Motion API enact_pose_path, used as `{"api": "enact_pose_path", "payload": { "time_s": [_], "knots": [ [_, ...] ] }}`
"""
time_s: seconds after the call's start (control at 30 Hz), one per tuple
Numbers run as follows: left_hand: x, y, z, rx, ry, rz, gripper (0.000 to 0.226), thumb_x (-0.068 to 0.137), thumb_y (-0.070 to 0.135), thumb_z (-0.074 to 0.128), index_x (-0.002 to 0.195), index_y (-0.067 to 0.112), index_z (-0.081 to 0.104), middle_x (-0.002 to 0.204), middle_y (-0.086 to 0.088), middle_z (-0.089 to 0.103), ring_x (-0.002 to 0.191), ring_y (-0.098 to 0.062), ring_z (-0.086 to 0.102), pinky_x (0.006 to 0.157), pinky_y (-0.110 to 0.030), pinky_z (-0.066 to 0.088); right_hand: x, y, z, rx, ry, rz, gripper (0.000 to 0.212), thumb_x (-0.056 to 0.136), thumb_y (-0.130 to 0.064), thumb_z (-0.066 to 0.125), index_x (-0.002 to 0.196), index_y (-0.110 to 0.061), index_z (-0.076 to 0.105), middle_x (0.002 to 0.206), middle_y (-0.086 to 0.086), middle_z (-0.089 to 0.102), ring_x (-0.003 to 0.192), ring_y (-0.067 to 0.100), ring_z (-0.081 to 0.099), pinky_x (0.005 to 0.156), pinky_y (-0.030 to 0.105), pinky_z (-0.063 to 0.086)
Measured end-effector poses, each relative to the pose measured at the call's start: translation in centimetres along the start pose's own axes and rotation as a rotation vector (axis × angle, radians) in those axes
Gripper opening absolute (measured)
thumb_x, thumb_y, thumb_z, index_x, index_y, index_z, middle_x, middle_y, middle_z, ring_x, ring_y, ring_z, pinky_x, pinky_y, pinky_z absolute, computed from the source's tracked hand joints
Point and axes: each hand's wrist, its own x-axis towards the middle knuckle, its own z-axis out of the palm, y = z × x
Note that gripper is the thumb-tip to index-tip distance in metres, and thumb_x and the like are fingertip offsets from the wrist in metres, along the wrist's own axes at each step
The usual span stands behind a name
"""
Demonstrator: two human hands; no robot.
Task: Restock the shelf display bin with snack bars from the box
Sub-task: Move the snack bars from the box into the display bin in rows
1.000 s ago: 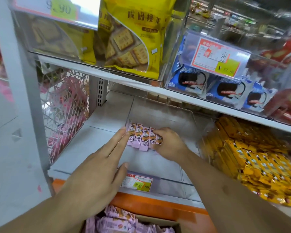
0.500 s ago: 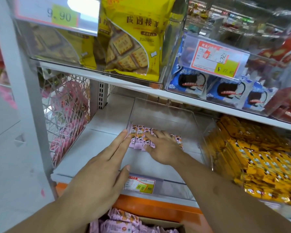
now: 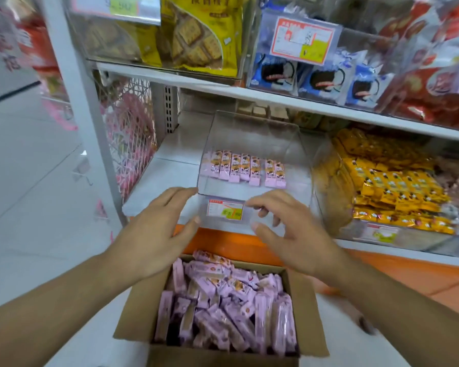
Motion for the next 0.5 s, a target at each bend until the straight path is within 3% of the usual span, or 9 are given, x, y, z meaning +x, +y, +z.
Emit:
{"api": "enact_pose_path", "payload": {
  "time_s": [0.13,0.23,0.37,0.5],
  "knots": [
    [-3.1,-1.5,4.3,0.039,-0.163,-0.099,0.045,0.101,0.039,0.058,0.143,0.023,0.053,0.139,0.006,0.057,0.13,-0.014,0.054,0.106,-0.023,0.04,-4.5,1.9,5.4,-0.117,-0.306,0.11,0.036,0.101,-0.034,0.061,0.137,-0.026,0.059,0.129,-0.006,0.056,0.118,0.013,0.056,0.099,0.028,0.046],
    [-4.7,-3.0,7.7,0.121,-0.331,-0.139,0.045,0.099,0.043,0.058,0.141,0.028,0.055,0.137,0.007,0.061,0.125,-0.015,0.059,0.104,-0.029,0.047,-6.4,4.8,9.0,-0.16,-0.434,0.268,0.048,0.101,-0.036,0.062,0.147,-0.027,0.053,0.14,-0.005,0.054,0.125,0.017,0.056,0.102,0.029,0.045],
    [-4.3,-4.9,11.4,0.235,-0.383,-0.132,0.069,0.085,0.063,0.038,0.144,0.032,0.056,0.146,0.012,0.059,0.129,-0.014,0.06,0.107,-0.036,0.05,-7.0,8.6,12.5,-0.126,-0.37,0.428,0.054,0.101,-0.033,0.064,0.152,-0.026,0.05,0.146,-0.003,0.055,0.128,0.016,0.057,0.11,0.031,0.046],
    [-2.7,-4.6,13.3,0.256,-0.387,-0.196,0.057,0.096,0.049,0.057,0.151,0.036,0.047,0.154,0.015,0.05,0.135,-0.01,0.054,0.111,-0.027,0.042,-6.3,11.3,16.2,-0.16,-0.304,0.466,0.053,0.098,-0.037,0.064,0.149,-0.029,0.052,0.147,-0.005,0.058,0.132,0.018,0.053,0.119,0.038,0.04]
  ]
}}
